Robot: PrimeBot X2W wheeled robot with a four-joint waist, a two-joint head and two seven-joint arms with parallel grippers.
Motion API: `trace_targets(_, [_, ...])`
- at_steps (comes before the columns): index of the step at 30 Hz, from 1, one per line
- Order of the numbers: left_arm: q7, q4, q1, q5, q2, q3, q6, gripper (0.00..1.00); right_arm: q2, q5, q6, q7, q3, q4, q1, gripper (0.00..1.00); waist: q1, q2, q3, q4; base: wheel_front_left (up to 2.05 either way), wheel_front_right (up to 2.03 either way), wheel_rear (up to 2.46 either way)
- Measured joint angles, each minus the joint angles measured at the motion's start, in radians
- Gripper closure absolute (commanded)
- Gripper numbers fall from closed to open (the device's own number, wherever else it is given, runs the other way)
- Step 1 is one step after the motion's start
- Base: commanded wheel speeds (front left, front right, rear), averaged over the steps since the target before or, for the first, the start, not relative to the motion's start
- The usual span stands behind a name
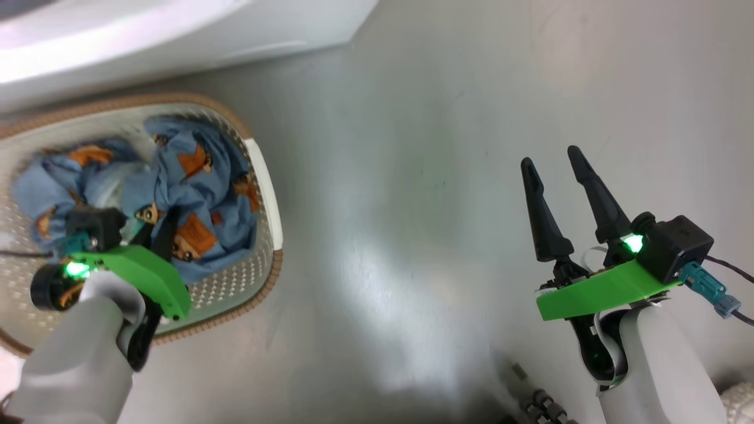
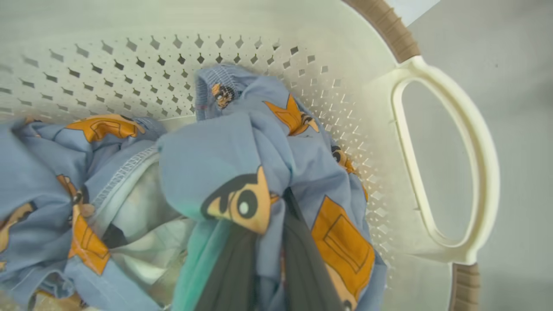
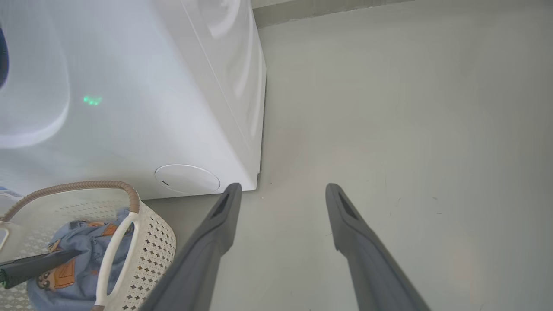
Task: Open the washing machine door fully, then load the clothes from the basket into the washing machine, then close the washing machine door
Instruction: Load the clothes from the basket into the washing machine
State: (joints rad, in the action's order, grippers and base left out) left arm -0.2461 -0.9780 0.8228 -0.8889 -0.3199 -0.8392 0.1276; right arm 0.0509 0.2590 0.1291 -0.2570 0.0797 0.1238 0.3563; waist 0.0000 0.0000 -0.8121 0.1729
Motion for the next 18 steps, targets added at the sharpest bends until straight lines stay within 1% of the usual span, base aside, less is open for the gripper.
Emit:
trace_targets(3, [-0.002, 0.026, -0.036, -0.01, 0.0, 0.027, 0.0, 1.0, 0.0, 0.0, 0.0, 0.0, -0.001, 0.005, -0.007, 0.0, 0.0, 0.0, 0.042, -0.004, 0.0, 0.0, 0.0])
trace_targets(7, [-0.003, 0.102, -0.08, 0.014, 0.0, 0.122, -0.002, 1.0, 0.0, 0.0, 0.0, 0.0, -0.005, 0.015, -0.013, 0.0, 0.0, 0.0, 0.097, -0.012, 0.0, 0.0, 0.0])
trace_targets(13, [-0.003, 0.249, -0.202, 0.114, 0.003, 0.283, -0.033, 1.0, 0.0, 0.0, 0.0, 0.0, -0.011, 0.031, -0.035, 0.0, 0.0, 0.0, 0.178, -0.024, 0.0, 0.0, 0.0])
trace_targets(18, [-0.003, 0.374, -0.317, 0.215, 0.02, 0.411, -0.052, 1.0, 0.0, -0.001, 0.0, 0.0, -0.02, 0.049, -0.053, 0.0, 0.0, 0.0, 0.249, -0.037, 0.0, 0.0, 0.0])
